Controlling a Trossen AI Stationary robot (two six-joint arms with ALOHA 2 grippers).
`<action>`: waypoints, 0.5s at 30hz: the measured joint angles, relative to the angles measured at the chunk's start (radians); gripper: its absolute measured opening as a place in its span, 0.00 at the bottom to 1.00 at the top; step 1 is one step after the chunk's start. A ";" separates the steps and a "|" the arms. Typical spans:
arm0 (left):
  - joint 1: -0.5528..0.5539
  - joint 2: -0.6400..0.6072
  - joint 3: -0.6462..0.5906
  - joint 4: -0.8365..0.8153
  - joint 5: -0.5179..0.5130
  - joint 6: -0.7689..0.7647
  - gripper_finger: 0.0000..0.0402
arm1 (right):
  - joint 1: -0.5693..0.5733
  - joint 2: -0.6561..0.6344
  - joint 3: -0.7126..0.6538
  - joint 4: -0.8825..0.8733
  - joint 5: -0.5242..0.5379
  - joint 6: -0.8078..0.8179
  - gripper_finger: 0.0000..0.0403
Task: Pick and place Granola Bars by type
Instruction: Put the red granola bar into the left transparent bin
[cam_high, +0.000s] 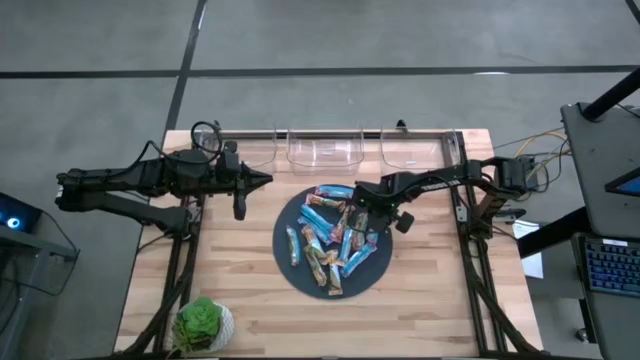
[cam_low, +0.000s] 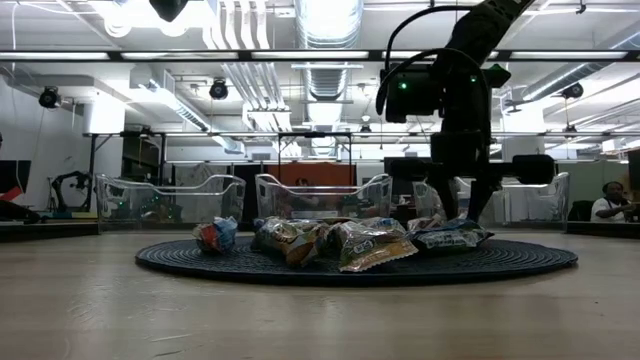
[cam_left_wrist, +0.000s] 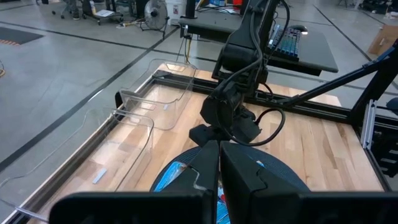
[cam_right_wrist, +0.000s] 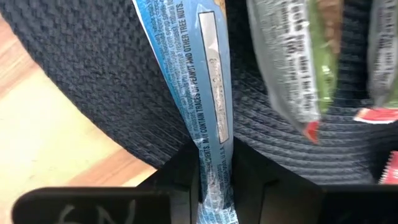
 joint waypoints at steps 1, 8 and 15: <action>0.000 0.000 0.000 0.000 0.000 0.000 0.00 | 0.000 -0.002 0.006 -0.003 0.000 0.004 0.14; 0.000 0.000 0.000 0.000 0.000 -0.002 0.00 | 0.000 -0.007 0.085 -0.071 0.007 0.133 0.13; 0.000 0.000 0.000 0.000 0.000 0.000 0.00 | 0.000 -0.007 0.206 -0.191 0.007 0.263 0.13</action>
